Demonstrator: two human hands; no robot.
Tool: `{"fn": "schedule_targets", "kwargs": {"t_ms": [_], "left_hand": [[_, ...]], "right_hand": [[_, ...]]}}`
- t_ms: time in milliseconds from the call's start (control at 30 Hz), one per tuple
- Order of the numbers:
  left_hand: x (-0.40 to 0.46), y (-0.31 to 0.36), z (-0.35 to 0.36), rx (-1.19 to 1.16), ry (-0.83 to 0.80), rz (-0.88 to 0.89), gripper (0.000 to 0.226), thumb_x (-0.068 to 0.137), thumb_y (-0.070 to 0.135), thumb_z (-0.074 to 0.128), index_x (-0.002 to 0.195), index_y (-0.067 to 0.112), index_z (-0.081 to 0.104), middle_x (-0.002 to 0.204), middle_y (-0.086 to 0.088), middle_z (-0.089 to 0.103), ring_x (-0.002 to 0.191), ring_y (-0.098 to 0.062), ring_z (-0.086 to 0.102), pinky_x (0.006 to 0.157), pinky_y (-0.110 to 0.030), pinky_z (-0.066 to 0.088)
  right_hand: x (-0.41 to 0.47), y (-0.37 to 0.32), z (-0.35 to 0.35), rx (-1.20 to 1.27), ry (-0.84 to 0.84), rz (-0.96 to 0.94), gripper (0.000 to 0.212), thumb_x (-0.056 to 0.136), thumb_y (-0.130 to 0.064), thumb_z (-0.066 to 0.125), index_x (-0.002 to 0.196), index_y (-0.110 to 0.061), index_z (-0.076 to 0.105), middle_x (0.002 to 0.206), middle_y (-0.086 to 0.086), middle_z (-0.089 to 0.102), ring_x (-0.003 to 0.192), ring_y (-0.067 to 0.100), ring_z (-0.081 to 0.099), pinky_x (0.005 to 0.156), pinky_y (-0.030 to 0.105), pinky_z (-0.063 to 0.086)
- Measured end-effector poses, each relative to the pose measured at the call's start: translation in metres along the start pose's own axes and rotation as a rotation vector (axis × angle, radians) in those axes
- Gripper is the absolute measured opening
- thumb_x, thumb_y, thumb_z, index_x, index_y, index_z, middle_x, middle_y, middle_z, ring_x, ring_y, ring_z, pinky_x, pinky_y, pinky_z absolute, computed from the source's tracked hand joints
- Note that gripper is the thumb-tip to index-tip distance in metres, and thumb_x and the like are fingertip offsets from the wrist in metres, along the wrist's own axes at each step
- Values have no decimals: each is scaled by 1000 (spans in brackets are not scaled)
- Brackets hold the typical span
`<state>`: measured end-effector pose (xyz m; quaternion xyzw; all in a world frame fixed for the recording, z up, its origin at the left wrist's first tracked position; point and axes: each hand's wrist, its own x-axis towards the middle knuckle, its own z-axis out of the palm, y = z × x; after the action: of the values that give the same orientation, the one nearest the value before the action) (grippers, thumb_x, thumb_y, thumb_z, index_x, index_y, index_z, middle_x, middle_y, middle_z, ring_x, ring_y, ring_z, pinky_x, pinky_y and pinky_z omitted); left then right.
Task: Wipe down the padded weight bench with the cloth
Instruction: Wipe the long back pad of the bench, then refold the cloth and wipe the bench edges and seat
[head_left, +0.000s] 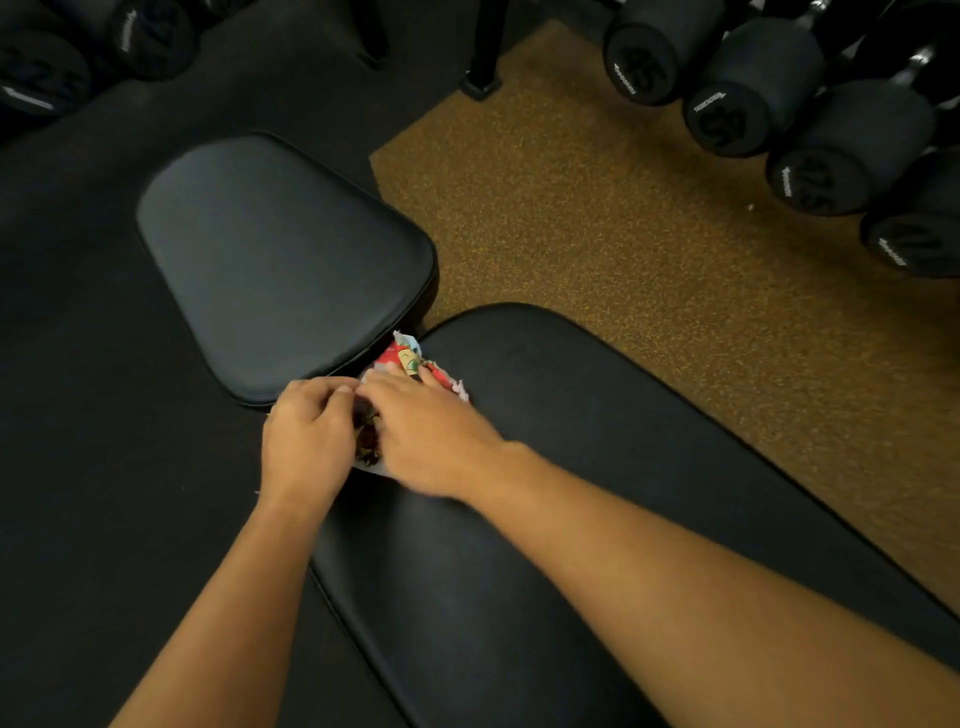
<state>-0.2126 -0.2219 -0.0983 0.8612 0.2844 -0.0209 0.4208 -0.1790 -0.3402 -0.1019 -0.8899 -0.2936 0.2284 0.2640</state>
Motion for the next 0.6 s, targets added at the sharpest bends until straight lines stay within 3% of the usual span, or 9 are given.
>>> {"fn": "schedule_targets", "kwargs": {"t_ms": [67,133,233,300,367,467,600], "left_hand": [[-7,-7,-2,97,6,64,25,91,14,51,106,15,70,111,-5,63,105,-21,56,90,-31,40],[-16,-10,4,262,19,204,25,89,16,54,110,12,67,117,-9,61,109,-31,54,94,-40,42],[-28,0,24,436,-31,285,37,89,31,55,121,12,57,133,-10,51,123,-32,42,103,-45,32],[-30,4,36,528,-47,277,51,91,44,47,128,8,48,138,-13,44,129,-33,36,108,-45,27],[-29,4,42,633,-11,285,59,91,50,34,127,4,46,132,-18,47,123,-35,43,101,-46,34],[-26,2,38,740,-46,186,49,95,43,34,123,4,43,125,-17,47,115,-34,46,91,-43,39],[-17,-5,17,716,-119,-98,42,96,32,38,123,0,41,128,-21,47,117,-40,46,94,-47,39]], "right_hand": [[-3,6,-15,183,11,35,40,87,-9,49,124,-20,57,125,7,59,115,27,51,89,36,42],[-9,14,-25,251,150,61,40,82,-4,45,115,-17,65,116,8,66,107,31,57,87,40,45],[-17,25,-29,242,418,74,40,73,-9,41,101,-11,69,101,5,70,96,25,63,86,41,48],[-20,30,-27,247,514,98,36,74,-9,41,96,-12,70,95,1,70,91,19,63,85,42,49],[-21,31,-25,216,542,114,32,76,-8,43,94,-14,69,92,-2,68,89,17,63,85,45,49],[-22,32,-24,109,496,143,27,83,-8,49,101,-17,67,99,-2,66,96,19,61,94,43,45],[-20,37,-29,-141,281,197,40,93,-21,50,133,-20,54,138,-2,52,130,16,42,113,36,23]]}}
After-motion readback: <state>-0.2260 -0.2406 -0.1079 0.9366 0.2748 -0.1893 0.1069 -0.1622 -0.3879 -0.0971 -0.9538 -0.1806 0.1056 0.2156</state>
